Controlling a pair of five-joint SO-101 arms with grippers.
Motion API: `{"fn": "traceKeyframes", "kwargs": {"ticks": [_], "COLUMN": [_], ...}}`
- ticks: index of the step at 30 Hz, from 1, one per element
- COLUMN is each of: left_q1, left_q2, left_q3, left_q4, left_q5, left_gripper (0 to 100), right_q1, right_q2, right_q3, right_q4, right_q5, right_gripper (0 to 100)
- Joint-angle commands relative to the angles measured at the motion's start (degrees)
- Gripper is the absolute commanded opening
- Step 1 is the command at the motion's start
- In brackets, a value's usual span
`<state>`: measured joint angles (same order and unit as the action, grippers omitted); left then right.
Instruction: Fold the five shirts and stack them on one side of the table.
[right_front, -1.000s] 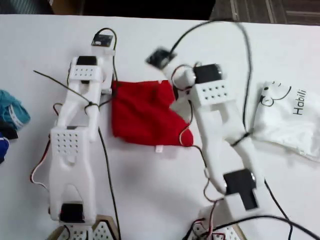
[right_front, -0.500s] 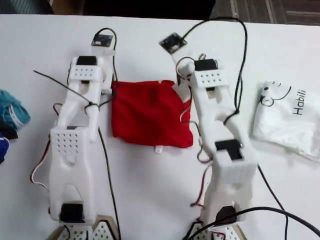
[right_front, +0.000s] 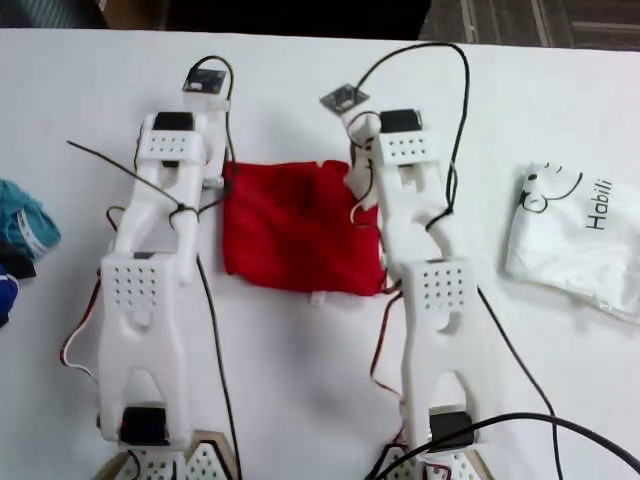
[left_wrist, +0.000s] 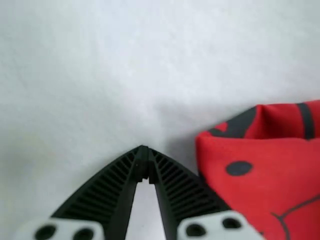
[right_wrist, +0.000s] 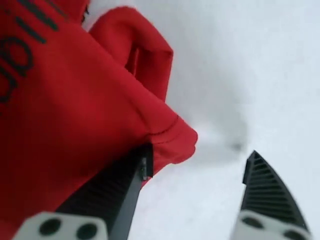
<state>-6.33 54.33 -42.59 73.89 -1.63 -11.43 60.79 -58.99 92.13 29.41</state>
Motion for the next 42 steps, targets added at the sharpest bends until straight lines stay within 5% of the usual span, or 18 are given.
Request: {"fn": "traceKeyframes", "kwargs": {"ticks": [1, 16, 42], "left_q1": [-0.44, -0.44, -0.44], "left_q2": [-0.09, -0.09, -0.09], "left_q3": [-1.63, -1.63, -1.63], "left_q4": [-0.44, -0.44, -0.44], "left_q5": [0.35, 0.35, 0.35], "left_gripper": [3, 3, 3], "right_q1": [0.04, -3.03, -2.51], "right_q2": [1.98, 2.68, 2.59], "right_q3": [-6.33, -10.29, -27.43], "right_q4": [4.44, 3.82, 1.1], "right_q5": [-0.18, 0.26, 8.7], "right_gripper": [30.2, 1.9, 2.0]}}
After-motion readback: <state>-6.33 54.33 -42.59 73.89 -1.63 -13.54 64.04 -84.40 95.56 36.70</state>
